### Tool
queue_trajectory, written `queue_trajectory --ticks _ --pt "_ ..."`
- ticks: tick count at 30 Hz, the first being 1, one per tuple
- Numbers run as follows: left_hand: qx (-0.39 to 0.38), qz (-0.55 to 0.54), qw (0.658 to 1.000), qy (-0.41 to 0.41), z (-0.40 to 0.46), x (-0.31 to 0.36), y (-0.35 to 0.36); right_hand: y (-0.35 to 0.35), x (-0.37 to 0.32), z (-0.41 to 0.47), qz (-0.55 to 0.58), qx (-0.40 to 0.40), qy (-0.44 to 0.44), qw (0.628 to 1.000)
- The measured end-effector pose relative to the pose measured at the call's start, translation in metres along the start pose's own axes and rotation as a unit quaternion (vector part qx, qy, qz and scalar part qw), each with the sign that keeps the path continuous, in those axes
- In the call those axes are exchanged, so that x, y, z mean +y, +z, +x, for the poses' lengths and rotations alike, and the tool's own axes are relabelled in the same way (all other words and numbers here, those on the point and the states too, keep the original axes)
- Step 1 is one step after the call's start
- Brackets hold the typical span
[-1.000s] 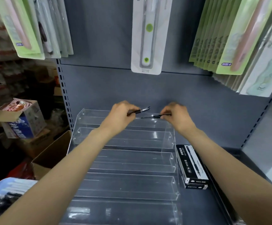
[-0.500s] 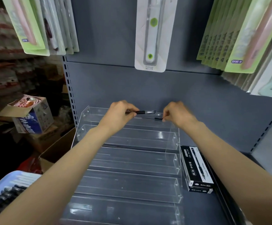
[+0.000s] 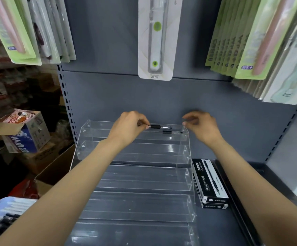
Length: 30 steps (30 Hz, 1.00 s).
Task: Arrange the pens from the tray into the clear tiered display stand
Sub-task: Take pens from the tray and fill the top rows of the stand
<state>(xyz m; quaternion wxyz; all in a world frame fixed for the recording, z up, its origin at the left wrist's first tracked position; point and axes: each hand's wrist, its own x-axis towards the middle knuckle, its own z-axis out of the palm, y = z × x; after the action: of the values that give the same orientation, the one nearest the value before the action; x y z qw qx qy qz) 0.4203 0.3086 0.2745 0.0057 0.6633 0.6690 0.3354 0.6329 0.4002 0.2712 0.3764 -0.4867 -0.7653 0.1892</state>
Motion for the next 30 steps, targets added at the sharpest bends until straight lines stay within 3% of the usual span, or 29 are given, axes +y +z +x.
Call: queue_trajectory --ticks 4,6,12,23,30 --pt "-0.038 0.034 0.998 -0.031 0.013 0.014 0.011 -0.002 0.002 -0.009 0.179 -0.09 0.133 0.971" --pt "-0.065 0.043 0.996 -0.033 0.021 0.017 0.015 -0.001 0.0 -0.013 0.22 -0.114 0.156 0.956" --pt "-0.151 0.068 0.986 -0.019 0.04 0.018 0.018 0.003 0.001 -0.017 0.233 -0.092 0.159 0.955" --pt "-0.175 0.149 0.973 0.012 0.049 0.026 0.019 0.005 0.004 -0.022 0.266 -0.082 0.157 0.947" --pt "-0.163 0.123 0.979 0.022 0.048 0.023 0.022 0.006 0.006 -0.023 0.277 -0.077 0.153 0.945"
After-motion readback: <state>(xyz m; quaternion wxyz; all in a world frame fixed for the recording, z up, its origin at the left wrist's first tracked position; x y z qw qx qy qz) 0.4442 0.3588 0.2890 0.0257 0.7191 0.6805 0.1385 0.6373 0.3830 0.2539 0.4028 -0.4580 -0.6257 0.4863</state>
